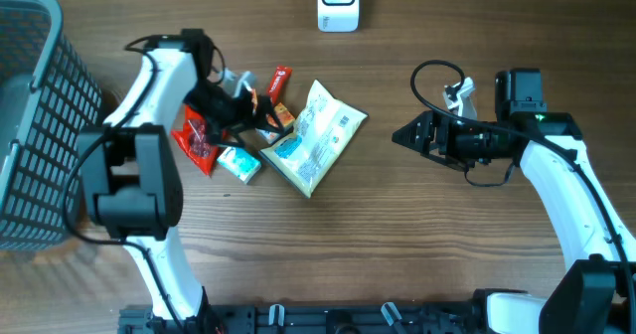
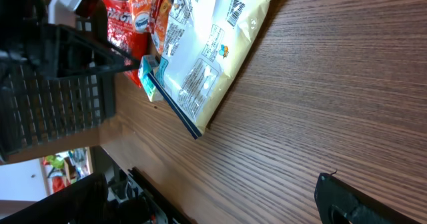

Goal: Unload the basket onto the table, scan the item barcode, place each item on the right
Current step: 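Reach the left gripper over the pile and grasp the white wipes pack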

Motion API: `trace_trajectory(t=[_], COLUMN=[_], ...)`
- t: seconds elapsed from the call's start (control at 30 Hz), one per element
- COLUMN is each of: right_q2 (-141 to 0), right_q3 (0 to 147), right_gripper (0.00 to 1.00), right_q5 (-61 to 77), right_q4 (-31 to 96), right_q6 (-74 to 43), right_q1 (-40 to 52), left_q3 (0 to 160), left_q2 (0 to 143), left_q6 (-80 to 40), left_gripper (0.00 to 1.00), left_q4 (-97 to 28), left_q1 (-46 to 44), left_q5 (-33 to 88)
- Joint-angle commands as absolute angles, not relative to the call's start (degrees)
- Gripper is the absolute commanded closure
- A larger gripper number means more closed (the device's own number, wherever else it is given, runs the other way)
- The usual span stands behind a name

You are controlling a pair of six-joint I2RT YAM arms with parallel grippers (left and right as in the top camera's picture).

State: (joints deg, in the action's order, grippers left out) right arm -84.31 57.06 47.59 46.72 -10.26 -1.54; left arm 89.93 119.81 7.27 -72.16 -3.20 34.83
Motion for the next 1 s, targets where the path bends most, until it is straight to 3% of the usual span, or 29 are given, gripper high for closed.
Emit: trace_trajectory(t=[0.0,0.43,0.47,0.57,0.6,0.83,0.97], right_q2=[-84.6,-84.6,-84.6,-84.6,-84.6,-84.6,-84.6], right_q3=[57.8,57.8,57.8,57.8,57.8,57.7,57.7], right_gripper=[0.00,0.00,0.00,0.00,0.00,0.00,0.00], right_q5=[48.4,46.3,46.3,46.1,46.1,46.1,46.1], right_q4=[46.6,46.5,46.5,46.2,46.1,45.8,45.9], right_q6=[-9.0,-9.0,-9.0,-9.0,-9.0,-9.1,-9.0], right_q1=[-1.3,-1.3,-1.3,-1.3,-1.3,-1.3,-1.3], left_q3=[89.8,89.8,89.8,89.8,89.8,87.3,83.9], left_q2=[122.0,126.3,126.3,126.3,126.3,126.4,126.3], left_q6=[10.3,9.9,9.9,9.9,9.9,6.8,3.9], left_gripper=[0.00,0.02,0.06,0.34,0.36,0.28,0.30], left_q4=[-71.1,-69.4,-69.3,-69.1,-69.1,-65.5,-60.9], left_q1=[-6.1,-8.3,-8.4,-9.1,-9.3,-11.6,-12.2], left_q5=[39.1,39.2,39.2,39.2,39.2,39.2,39.3])
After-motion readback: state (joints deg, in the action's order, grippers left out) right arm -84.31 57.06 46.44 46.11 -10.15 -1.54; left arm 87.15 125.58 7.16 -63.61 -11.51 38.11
